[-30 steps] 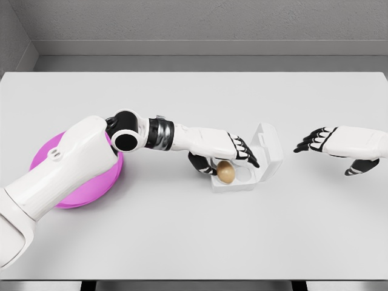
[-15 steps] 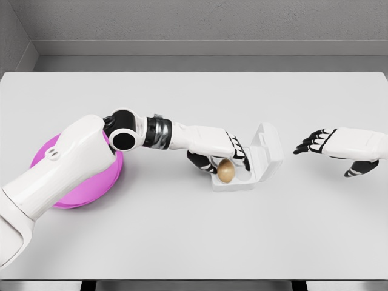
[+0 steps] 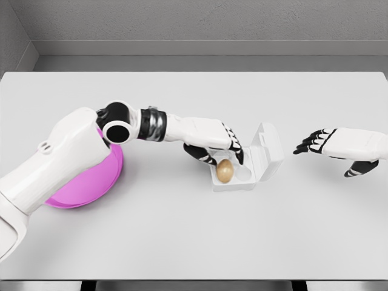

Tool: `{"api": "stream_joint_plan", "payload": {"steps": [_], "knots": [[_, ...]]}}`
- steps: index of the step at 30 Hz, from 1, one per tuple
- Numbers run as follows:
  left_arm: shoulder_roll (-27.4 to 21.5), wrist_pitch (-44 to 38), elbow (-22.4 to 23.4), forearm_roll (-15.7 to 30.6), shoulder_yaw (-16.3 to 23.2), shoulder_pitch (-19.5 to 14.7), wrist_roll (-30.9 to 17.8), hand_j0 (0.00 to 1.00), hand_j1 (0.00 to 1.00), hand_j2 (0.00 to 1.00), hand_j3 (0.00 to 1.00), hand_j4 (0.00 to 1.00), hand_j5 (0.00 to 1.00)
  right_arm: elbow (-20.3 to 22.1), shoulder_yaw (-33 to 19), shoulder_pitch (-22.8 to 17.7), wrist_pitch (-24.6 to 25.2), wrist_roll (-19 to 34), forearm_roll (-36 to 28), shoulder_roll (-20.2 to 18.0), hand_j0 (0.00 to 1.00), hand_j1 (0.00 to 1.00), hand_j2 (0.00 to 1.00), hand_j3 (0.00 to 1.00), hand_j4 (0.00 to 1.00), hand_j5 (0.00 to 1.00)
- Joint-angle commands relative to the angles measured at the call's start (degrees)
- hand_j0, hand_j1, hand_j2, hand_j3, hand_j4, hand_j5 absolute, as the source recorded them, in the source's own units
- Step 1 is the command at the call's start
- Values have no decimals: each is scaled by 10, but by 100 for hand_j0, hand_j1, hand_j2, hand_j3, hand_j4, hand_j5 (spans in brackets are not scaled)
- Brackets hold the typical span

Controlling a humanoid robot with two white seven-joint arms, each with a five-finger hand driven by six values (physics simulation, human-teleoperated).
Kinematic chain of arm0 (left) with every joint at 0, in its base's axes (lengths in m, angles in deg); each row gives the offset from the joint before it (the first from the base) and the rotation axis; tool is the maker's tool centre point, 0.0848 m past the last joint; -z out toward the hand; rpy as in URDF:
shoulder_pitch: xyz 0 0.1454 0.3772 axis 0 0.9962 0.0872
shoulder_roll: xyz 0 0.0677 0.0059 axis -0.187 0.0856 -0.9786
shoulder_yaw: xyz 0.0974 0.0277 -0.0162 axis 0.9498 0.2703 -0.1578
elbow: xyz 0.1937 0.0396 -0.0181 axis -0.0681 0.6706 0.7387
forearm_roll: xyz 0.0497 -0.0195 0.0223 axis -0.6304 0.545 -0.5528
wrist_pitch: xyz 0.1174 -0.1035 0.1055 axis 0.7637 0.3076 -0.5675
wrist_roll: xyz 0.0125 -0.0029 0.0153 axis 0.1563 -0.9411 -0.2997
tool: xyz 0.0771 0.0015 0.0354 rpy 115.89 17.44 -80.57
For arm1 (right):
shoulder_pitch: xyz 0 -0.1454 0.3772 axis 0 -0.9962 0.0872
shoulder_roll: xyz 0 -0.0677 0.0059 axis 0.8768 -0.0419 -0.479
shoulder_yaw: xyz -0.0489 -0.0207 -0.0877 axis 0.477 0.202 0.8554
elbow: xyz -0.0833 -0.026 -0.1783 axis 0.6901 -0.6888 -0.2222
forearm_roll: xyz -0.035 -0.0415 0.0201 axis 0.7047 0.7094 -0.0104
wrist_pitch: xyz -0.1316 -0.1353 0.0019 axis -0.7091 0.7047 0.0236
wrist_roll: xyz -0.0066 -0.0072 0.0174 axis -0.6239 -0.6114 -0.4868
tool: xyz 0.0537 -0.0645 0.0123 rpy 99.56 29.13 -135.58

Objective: Pack egg into the box and close the box lid

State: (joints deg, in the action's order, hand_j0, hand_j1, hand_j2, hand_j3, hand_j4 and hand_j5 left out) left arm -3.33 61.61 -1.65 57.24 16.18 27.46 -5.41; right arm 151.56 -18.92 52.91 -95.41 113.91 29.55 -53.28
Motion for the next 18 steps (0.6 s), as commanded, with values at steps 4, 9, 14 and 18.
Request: {"api": "stream_joint_plan", "payload": {"steps": [4,9,14,18], "knots": [[-53,-1,-24,41,-1,-16,1,70,70,70,70,70,70,5,1,0,1,0,-3,0,100,100,100,100,100,100],[-156,-1,-65,117,-1,-30,1,100,100,100,100,100,100,17,2,1,1,0,-2,6,100,100,100,100,100,100],[-211,-1,-66,120,-17,-30,2,100,100,100,100,100,100,22,8,0,1,0,-2,16,100,100,100,100,100,100],[-216,-1,-62,120,-19,-30,2,100,100,100,100,100,100,49,12,-1,1,0,-2,20,100,100,100,100,100,100]]}}
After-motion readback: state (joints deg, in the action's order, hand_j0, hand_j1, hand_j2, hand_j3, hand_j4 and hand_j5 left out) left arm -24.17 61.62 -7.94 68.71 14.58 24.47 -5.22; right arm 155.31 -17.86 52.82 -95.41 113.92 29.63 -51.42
